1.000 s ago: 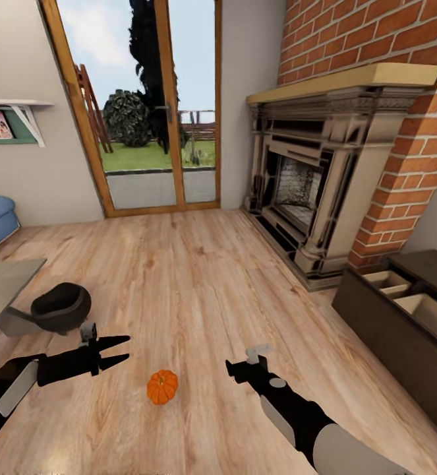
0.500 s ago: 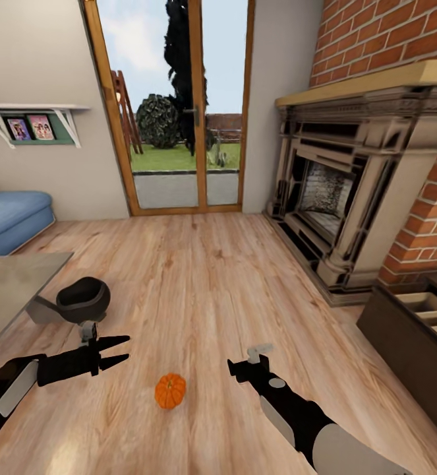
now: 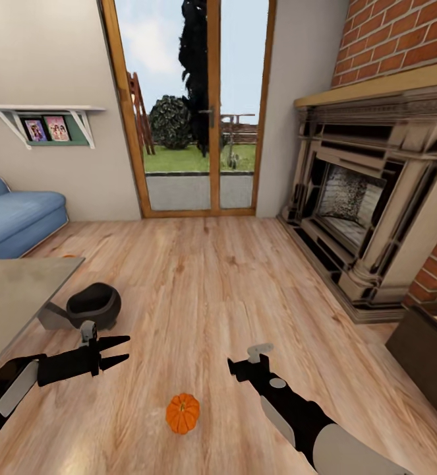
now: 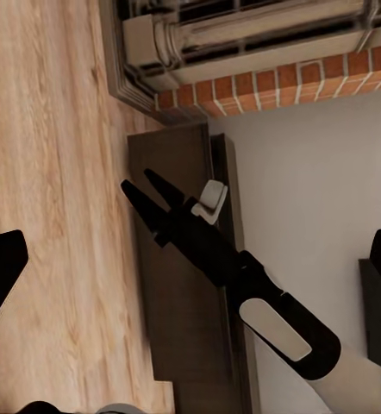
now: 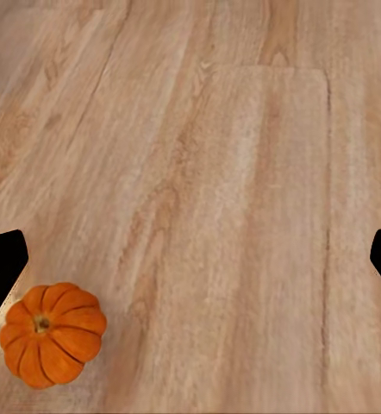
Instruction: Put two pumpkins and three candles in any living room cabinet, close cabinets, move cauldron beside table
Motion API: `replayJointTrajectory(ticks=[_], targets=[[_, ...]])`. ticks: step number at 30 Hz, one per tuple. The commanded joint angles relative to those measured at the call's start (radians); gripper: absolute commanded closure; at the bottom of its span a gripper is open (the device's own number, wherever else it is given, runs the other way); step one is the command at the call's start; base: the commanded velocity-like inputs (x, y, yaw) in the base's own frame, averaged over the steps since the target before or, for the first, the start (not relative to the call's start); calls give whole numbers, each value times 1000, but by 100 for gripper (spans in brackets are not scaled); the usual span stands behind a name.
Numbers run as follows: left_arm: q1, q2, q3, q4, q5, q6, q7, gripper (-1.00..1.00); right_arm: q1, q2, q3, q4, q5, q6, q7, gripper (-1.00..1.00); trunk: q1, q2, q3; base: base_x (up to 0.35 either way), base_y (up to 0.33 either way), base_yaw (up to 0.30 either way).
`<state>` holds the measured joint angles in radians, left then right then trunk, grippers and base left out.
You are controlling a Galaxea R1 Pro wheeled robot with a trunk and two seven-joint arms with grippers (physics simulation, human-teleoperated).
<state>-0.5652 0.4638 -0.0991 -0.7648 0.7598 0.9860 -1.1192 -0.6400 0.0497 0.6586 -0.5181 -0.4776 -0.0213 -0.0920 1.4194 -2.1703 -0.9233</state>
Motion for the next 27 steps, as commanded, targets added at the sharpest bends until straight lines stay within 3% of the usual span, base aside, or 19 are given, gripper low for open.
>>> replayJointTrajectory(ticks=[1, 5, 10, 16, 27], targets=[[-1, 1, -3, 1, 4, 5, -2, -100, -1, -1, 8, 0, -12, -3, -8, -100, 0, 0, -1, 206, 146, 0], [-1, 1, -3, 1, 4, 5, -2, -100, -1, 0, 9, 1, -14, 14, -7, -100, 0, 0, -1, 215, 193, 0], [-1, 1, -4, 1, 4, 5, -2, -100, -1, 5, 5, 0, -18, 111, 3, -100, 0, 0, -1, 135, 200, 0], [-1, 1, -4, 1, 4, 5, -2, -100, -1, 9, 8, -3, -18, 76, 0, -100, 0, 0, 1, 18, 27, 48], [-1, 1, -4, 1, 4, 5, -2, -100, -1, 20, 9, 1, -12, 73, -6, -100, 0, 0, 7, 0, 1, 245]])
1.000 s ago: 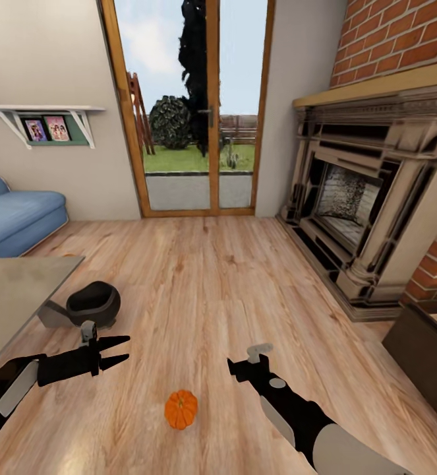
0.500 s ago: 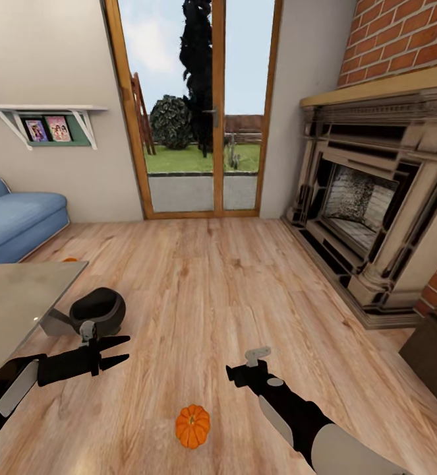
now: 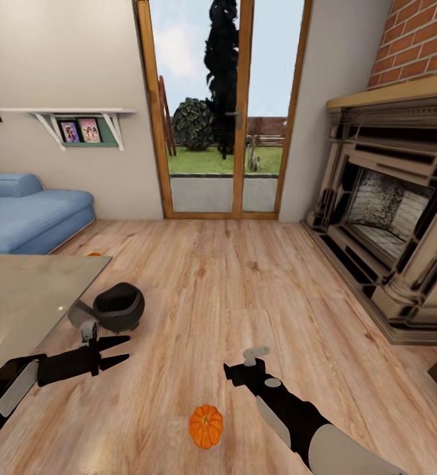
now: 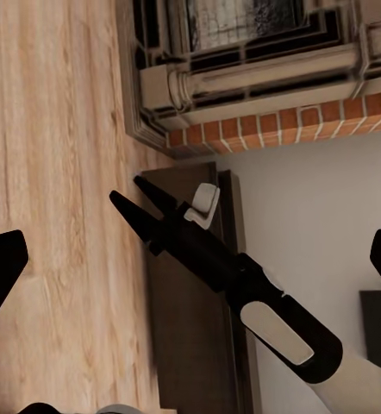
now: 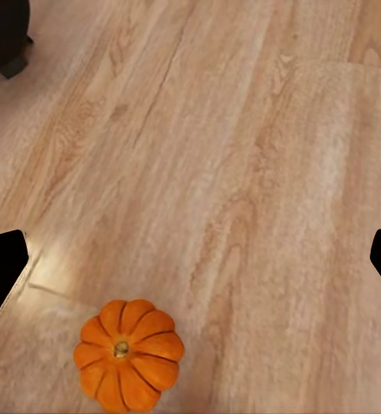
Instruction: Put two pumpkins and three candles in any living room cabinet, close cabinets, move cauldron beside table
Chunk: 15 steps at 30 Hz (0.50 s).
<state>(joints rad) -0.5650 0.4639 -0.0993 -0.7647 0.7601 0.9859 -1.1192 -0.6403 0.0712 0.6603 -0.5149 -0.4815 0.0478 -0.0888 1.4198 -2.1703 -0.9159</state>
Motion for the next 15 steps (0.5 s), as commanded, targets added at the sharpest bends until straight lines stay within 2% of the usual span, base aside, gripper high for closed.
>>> replayJointTrajectory(ticks=[1, 9, 15], targets=[[-1, 1, -3, 1, 4, 5, -2, -100, -1, -1, 7, -2, -8, 4, -9, -100, 0, 0, 0, 0, 0, 258], [-1, 1, -3, 1, 3, 5, -2, -100, -1, -1, 7, 1, -3, 0, -9, -100, 0, 0, 3, 0, -54, 253], [-1, 1, -3, 1, 4, 5, -3, -100, -1, -1, 10, -3, 1, -11, -3, -100, 0, 0, 3, 78, -15, 58]])
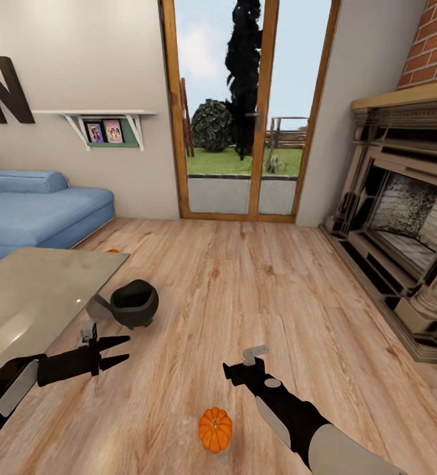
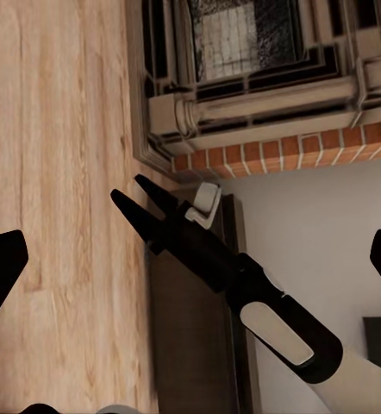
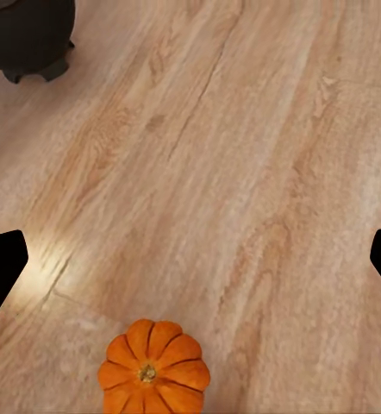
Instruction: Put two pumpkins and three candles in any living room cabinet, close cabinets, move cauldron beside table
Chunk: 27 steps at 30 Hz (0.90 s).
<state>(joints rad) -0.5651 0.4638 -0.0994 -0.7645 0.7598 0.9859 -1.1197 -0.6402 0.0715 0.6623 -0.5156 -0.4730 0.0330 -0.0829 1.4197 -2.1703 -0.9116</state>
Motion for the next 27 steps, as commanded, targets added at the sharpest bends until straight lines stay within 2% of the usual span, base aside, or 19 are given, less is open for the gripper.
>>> replayJointTrajectory(ticks=[1, 4, 7, 9, 10, 14, 15, 16, 19, 22, 27], targets=[[-1, 1, -3, 1, 4, 5, -3, -100, -1, -1, 7, -1, -13, 3, -8, -100, 0, 0, -1, 47, -9, 9], [-1, 2, -4, -5, 3, 6, -3, -100, -1, -1, -3, 3, -32, 12, -11, -100, 0, 0, -1, 19, -4, 4], [-1, 2, -5, -21, -3, 7, -3, -100, -1, 0, -28, 5, -96, 56, -8, -100, 0, 0, -1, 5, -1, 1], [-1, 4, -7, -44, -7, 9, -2, -100, -1, 0, -40, 5, -149, 120, -3, -100, 0, 0, -1, 2, 0, 0], [0, 7, -9, -63, -7, 11, -2, -100, -1, 0, -44, 5, -187, 170, 3, -100, 0, 0, -1, 0, 0, 0], [3, 18, -18, -99, 1, 13, -5, -100, -4, 1, -50, 6, -322, 276, 67, -100, 0, 0, -1, 0, 0, 0], [9, 19, -19, -112, 4, 14, -6, -100, -6, 1, -50, 8, -363, 304, 88, -100, 0, 0, -1, 0, 0, 0], [24, 20, -20, -137, 7, 15, -11, -100, -9, 0, -52, 9, -426, 341, 114, -100, 0, 0, -1, 0, 0, 0], [59, 21, -21, -210, 16, 16, -60, -100, -13, -7, -55, 11, -537, 379, 140, -100, 0, 0, -1, 0, 0, 0], [78, 21, -22, -245, 19, 16, -95, -100, -16, -11, -57, 11, -586, 389, 147, -100, 0, 0, -1, 0, 0, 0], [88, 22, -22, -258, 25, 16, -115, -100, -18, -12, -59, 12, -603, 382, 178, -100, 0, 0, -1, 0, 0, 0]])
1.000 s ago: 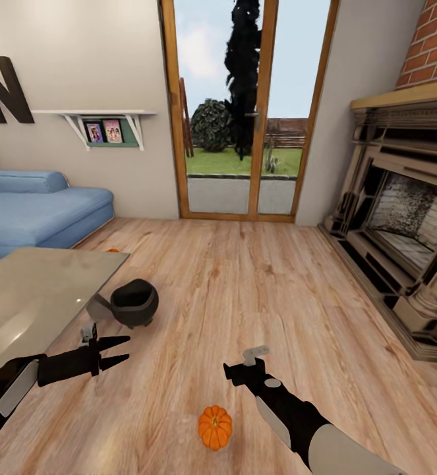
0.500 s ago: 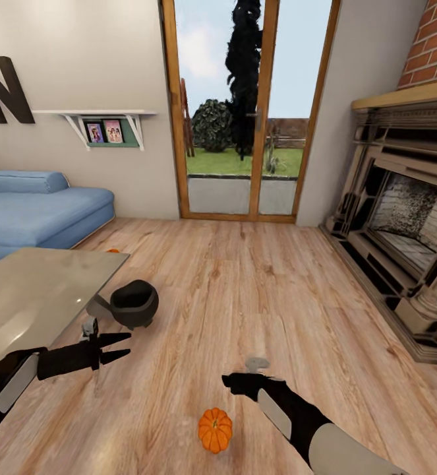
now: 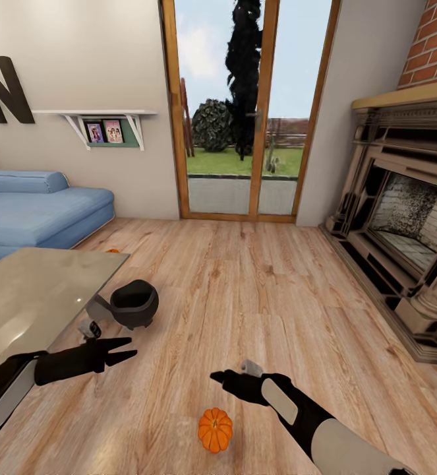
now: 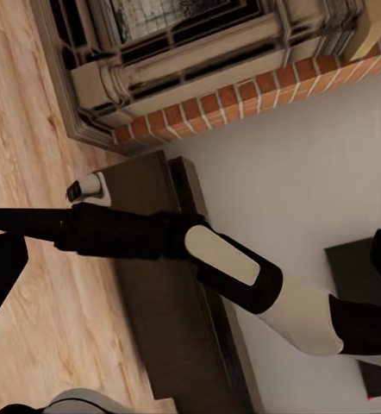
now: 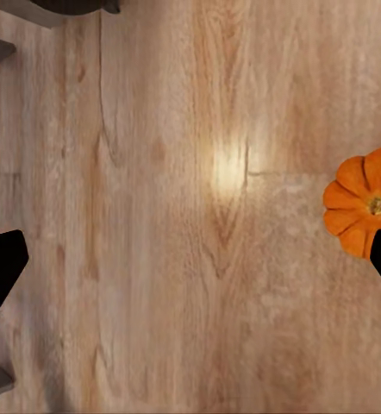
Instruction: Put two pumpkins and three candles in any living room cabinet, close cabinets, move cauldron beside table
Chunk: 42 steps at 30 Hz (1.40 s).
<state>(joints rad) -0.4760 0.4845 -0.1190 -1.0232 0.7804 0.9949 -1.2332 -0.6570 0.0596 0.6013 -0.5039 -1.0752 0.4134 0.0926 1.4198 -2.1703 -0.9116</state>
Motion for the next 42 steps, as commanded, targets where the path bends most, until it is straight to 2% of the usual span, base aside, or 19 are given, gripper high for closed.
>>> replayJointTrajectory(ticks=[1, 4, 9, 15, 22, 37, 39, 42], targets=[[0, 1, -2, 0, 6, 7, -3, -100, -1, -1, 2, 1, -3, 0, 11, -100, 4, -7, -4, 0, 0, 0], [0, 2, -2, -1, 15, 7, -4, -100, -1, -2, -3, 0, -29, -5, 33, -100, 15, -28, -13, 0, 0, 0], [0, 2, -2, 7, 29, 7, -5, -100, -1, -3, -40, -1, -53, -16, 42, -100, 34, -63, -29, 0, 0, 0], [0, 2, -2, 12, 32, 7, -31, -100, -1, -4, -46, -2, -50, -19, 44, -100, 57, -105, -48, 0, 0, 0], [0, 2, 1, 57, 31, 6, -38, -100, -1, -3, -46, -1, -48, -30, 38, -100, 84, -154, -70, 0, 0, 0], [0, 2, -1, 63, 31, 6, -40, -100, -1, -1, -45, 1, -46, -35, 17, -100, 142, -259, -117, 0, 0, 0], [0, 2, -1, 63, 31, 6, -40, -100, -1, -2, -46, 6, -47, -35, 1, -100, 149, -273, -123, 0, 0, 0], [0, 1, -1, 63, 31, 6, -40, -100, -1, -5, -47, 14, -47, -37, -70, -100, 161, -294, -132, 0, 0, 0]])
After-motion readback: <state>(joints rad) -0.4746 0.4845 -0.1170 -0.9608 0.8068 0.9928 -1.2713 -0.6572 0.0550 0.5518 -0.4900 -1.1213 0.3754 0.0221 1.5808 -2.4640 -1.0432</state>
